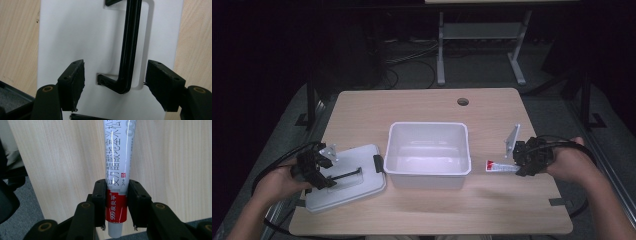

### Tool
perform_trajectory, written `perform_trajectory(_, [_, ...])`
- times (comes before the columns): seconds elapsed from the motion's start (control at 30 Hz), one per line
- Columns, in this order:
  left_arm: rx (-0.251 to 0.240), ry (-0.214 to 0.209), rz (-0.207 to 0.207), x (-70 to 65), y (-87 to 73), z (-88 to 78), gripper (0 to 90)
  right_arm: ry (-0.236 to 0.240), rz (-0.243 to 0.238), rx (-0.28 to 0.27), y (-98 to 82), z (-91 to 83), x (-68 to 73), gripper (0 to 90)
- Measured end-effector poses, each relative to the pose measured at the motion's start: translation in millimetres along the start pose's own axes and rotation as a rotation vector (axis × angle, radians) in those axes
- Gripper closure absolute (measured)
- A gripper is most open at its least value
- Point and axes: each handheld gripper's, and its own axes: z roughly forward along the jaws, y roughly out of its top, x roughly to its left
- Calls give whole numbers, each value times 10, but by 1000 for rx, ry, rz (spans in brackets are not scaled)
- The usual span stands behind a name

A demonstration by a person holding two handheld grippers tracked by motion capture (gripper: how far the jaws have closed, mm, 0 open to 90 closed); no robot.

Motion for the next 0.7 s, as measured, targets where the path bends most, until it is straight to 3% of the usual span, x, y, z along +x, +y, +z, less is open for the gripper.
perform_trajectory(0.33, [-1, 2, 1, -3, 1, -8, 313, -18, -6, 7, -4, -253, 38, 687])
perform_trajectory(0.7, [-3, 3, -3, -7, -4, -2, 311, -43, -44, -2, 127, -578, 77, 686])
